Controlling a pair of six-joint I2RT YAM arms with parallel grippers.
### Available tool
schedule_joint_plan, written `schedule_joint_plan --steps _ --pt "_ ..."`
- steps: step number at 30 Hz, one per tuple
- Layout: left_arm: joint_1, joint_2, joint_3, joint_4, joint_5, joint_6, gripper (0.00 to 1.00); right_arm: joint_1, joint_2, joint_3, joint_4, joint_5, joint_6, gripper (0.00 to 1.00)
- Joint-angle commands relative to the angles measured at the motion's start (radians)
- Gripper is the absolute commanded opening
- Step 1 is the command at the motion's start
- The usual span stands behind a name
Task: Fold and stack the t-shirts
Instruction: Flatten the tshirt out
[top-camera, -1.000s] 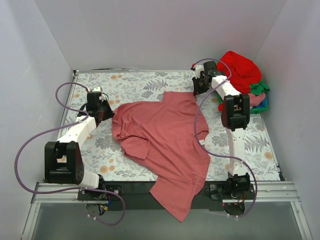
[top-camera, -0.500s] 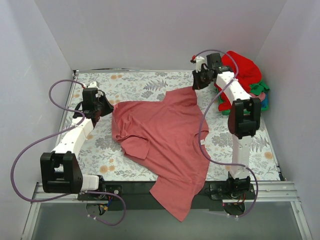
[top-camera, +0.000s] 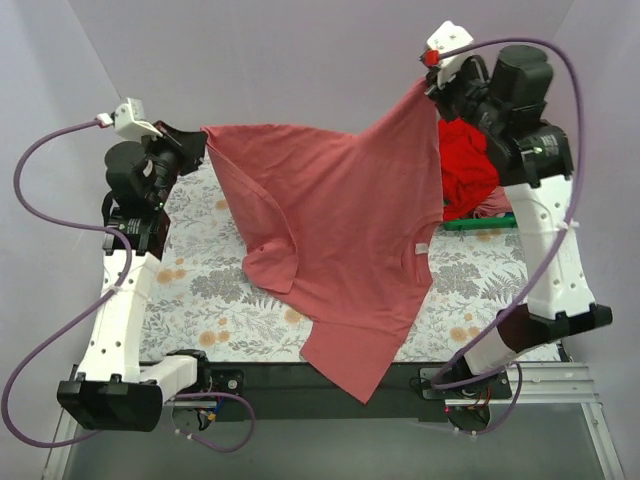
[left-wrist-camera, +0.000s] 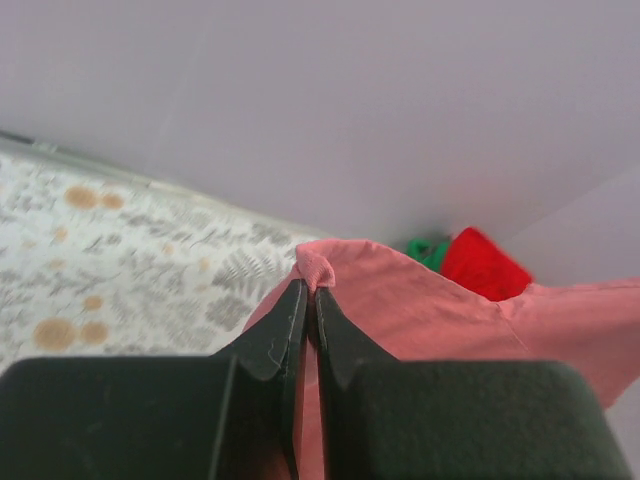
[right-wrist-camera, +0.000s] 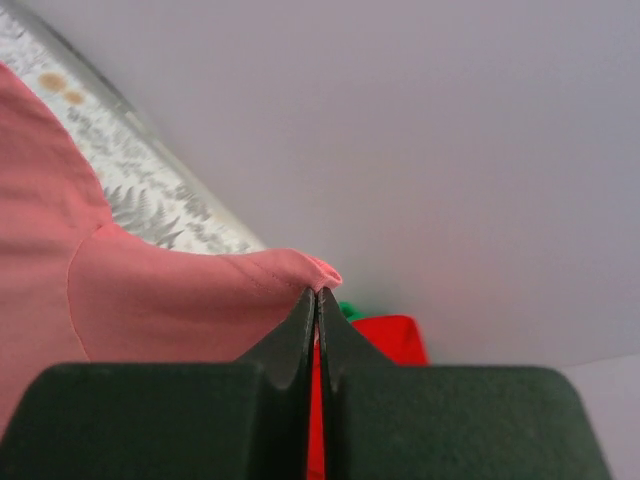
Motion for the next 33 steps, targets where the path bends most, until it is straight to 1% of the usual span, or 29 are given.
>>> schedule_joint_plan --steps 1,3,6,9,11,12,15,19,21,25,28,33 --pt "0.005 -0.083 0.089 0.102 0.048 -0.087 0.00 -0.004 -0.109 0.100 0.047 0.080 -0.116 0.01" --pt "0.005 -0.128 0.118 0.151 0.061 -0.129 0.00 -0.002 -0.156 0.170 0.057 0.092 -0.138 0.01" --pt "0.005 -0.190 0.155 0.202 0.076 -0.166 0.00 -0.004 -0.216 0.232 0.099 0.115 -0.142 0.01" --pt "0.005 -0.243 0.212 0.254 0.055 -0.170 0.00 -0.004 -0.270 0.295 0.158 0.141 -0.136 0.01" --pt "0.005 -0.256 0.259 0.251 0.044 -0.163 0.00 -0.004 -0.288 0.316 0.198 0.153 -0.136 0.01" --pt "0.005 -0.260 0.311 0.245 0.042 -0.149 0.00 -0.004 -0.305 0.324 0.214 0.159 -0.136 0.01" --pt "0.005 -0.261 0.402 0.227 0.047 -0.135 0.00 -0.007 -0.325 0.355 0.260 0.176 -0.139 0.01" --pt "0.005 -0.264 0.451 0.219 0.056 -0.129 0.00 -0.013 -0.330 0.385 0.304 0.181 -0.144 0.01" --pt "0.005 -0.272 0.456 0.219 0.065 -0.132 0.00 -0.015 -0.327 0.388 0.312 0.208 -0.144 0.01" --pt "0.002 -0.284 0.433 0.220 0.062 -0.129 0.00 -0.019 -0.317 0.373 0.314 0.203 -0.136 0.01" --pt "-0.003 -0.296 0.387 0.220 0.047 -0.117 0.00 -0.018 -0.301 0.368 0.314 0.199 -0.132 0.01" --pt "-0.006 -0.325 0.266 0.231 0.012 -0.086 0.00 -0.018 -0.262 0.333 0.304 0.193 -0.113 0.01"
